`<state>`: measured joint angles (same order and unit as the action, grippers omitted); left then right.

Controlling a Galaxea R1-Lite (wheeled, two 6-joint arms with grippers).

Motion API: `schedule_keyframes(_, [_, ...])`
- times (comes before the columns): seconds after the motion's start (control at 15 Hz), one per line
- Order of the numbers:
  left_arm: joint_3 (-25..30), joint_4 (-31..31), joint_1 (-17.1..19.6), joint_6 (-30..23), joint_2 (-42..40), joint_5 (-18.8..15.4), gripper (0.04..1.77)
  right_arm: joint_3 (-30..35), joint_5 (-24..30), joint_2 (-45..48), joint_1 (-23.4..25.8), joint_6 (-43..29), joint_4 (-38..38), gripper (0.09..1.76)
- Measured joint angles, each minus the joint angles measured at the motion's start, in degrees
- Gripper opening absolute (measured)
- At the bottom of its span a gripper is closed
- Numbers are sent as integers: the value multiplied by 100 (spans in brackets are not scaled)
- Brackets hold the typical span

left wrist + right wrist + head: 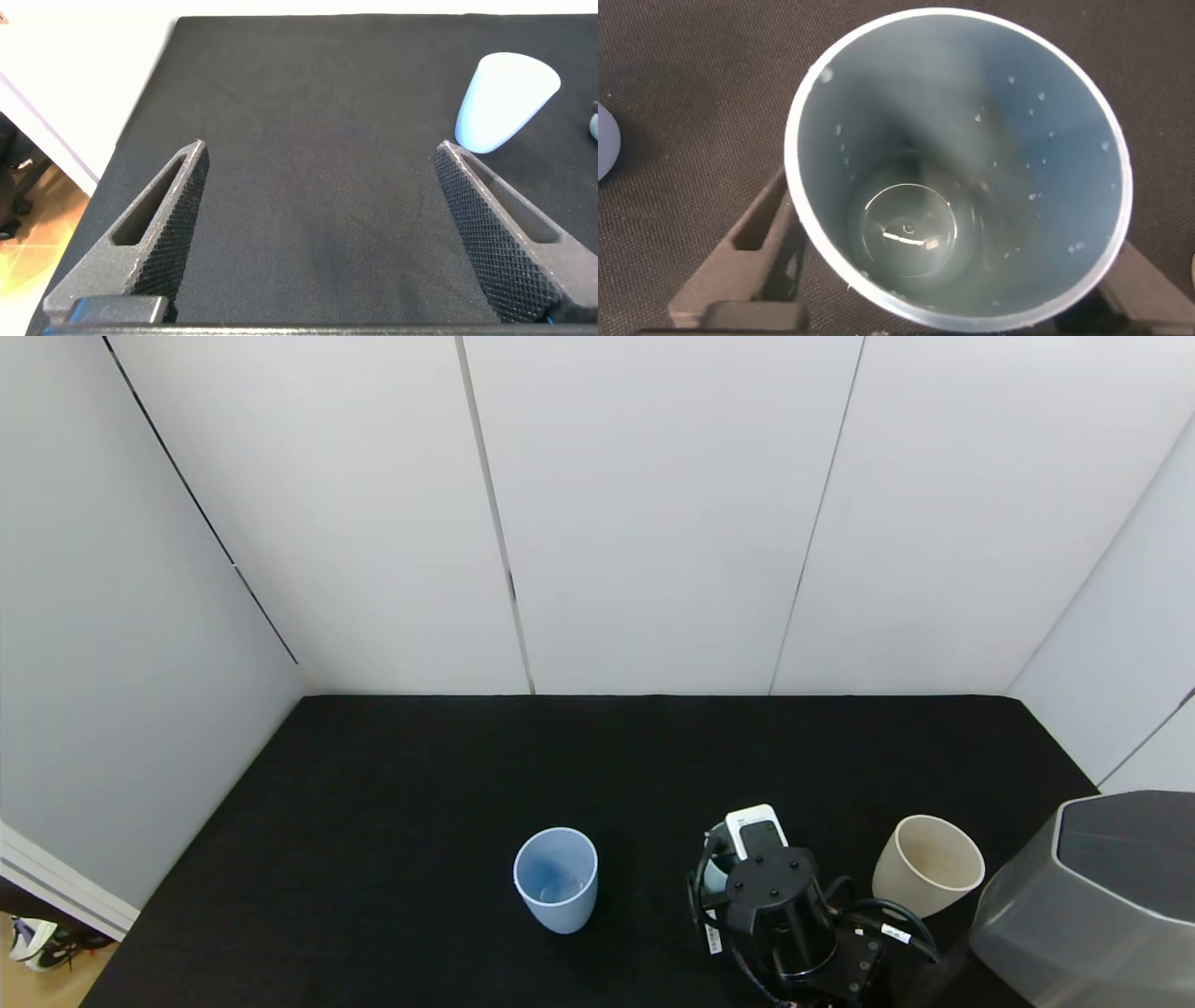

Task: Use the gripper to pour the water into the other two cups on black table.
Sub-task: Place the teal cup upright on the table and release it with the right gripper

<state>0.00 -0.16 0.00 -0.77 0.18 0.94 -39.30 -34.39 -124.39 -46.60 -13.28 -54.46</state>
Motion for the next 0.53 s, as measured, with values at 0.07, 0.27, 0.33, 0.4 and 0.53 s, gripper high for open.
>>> schedule_keyframes(0.07, [0,0,0,0,0,0,172,11,-9,6,-9,7,0,149])
schedule_keyframes(0.27, [0,0,0,0,0,0,172,30,-17,116,-15,11,18,156])
schedule_keyframes(0.33, [0,0,0,0,0,0,172,35,-20,193,-15,18,46,157])
schedule_keyframes(0.4, [0,0,0,-2,0,0,172,50,-22,306,-13,44,68,159])
schedule_keyframes(0.53, [0,2,0,0,0,0,172,100,-33,610,-20,134,96,162])
